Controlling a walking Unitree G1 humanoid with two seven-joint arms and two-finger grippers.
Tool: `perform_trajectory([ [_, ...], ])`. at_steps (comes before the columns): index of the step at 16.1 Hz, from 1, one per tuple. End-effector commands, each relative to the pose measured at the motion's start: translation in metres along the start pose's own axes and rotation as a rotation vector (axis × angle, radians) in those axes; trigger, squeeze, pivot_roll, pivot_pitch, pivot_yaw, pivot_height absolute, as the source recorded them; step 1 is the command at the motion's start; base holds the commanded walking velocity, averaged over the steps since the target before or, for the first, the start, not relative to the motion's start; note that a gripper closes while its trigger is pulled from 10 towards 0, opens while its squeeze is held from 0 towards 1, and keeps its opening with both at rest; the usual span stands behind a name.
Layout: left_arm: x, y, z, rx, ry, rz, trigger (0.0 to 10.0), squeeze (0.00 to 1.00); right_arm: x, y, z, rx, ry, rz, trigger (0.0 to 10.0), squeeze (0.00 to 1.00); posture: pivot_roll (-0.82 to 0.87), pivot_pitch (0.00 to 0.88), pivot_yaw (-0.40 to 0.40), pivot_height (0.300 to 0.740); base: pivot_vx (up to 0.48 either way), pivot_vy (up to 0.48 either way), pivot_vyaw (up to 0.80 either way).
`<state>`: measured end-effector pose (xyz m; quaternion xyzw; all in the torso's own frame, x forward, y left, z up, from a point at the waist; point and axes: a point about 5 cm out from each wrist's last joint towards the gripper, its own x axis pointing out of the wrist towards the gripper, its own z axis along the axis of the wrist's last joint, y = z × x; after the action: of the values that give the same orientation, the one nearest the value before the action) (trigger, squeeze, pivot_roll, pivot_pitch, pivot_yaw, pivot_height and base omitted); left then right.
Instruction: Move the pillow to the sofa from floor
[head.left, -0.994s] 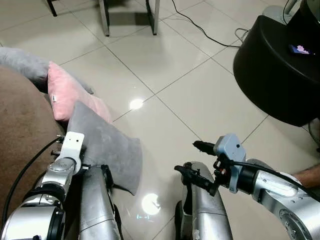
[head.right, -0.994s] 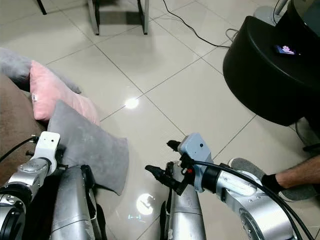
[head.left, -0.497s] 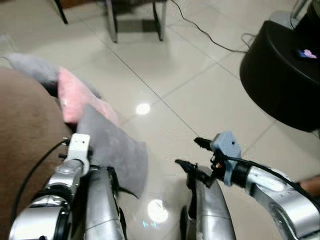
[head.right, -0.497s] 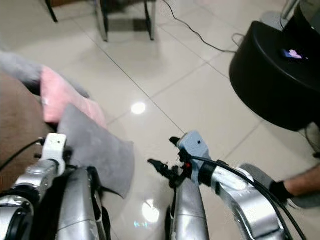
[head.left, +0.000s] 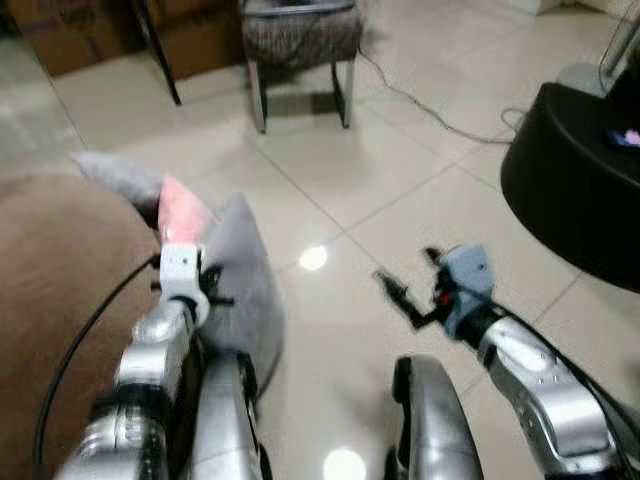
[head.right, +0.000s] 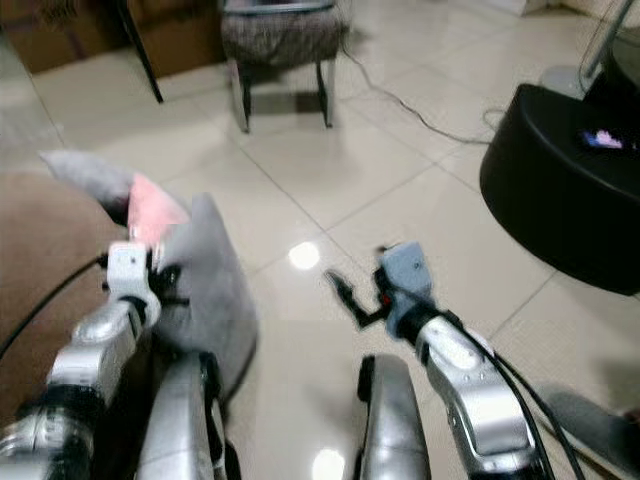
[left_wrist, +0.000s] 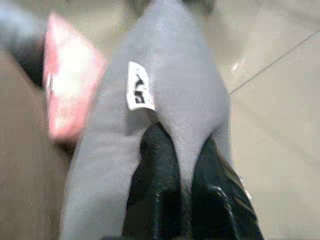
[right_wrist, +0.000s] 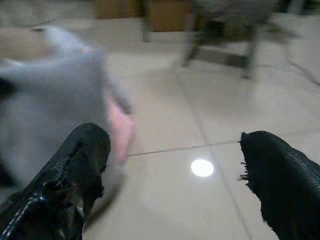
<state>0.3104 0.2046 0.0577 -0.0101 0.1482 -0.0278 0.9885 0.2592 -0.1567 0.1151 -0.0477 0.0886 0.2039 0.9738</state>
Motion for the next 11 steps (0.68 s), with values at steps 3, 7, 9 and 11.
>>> perform_trajectory([
  [3, -0.036, -0.032, 0.054, 0.016, -0.310, -0.046, 0.0, 0.00, -0.002, -0.006, 0.011, 0.120, -0.128, -0.173, 10.0, 0.00, -0.07, 0.000, 0.054, 0.512, 0.000, 0.000, 0.00],
  [7, -0.064, -0.030, 0.081, 0.056, -0.386, 0.014, 0.0, 0.00, -0.004, -0.009, 0.022, 0.118, -0.170, -0.262, 10.0, 0.00, -0.04, 0.000, 0.025, 0.512, 0.000, 0.000, 0.00],
  [9, -0.061, -0.036, 0.086, 0.047, -0.396, -0.002, 0.0, 0.00, 0.003, -0.007, 0.026, 0.142, -0.191, -0.266, 10.0, 0.00, -0.04, 0.000, 0.032, 0.530, 0.000, 0.000, 0.00],
  [11, -0.060, -0.046, 0.090, 0.037, -0.376, 0.001, 0.0, 0.00, 0.005, -0.004, 0.031, 0.030, -0.213, -0.279, 10.0, 0.00, -0.03, 0.000, 0.033, 0.554, 0.000, 0.000, 0.00],
])
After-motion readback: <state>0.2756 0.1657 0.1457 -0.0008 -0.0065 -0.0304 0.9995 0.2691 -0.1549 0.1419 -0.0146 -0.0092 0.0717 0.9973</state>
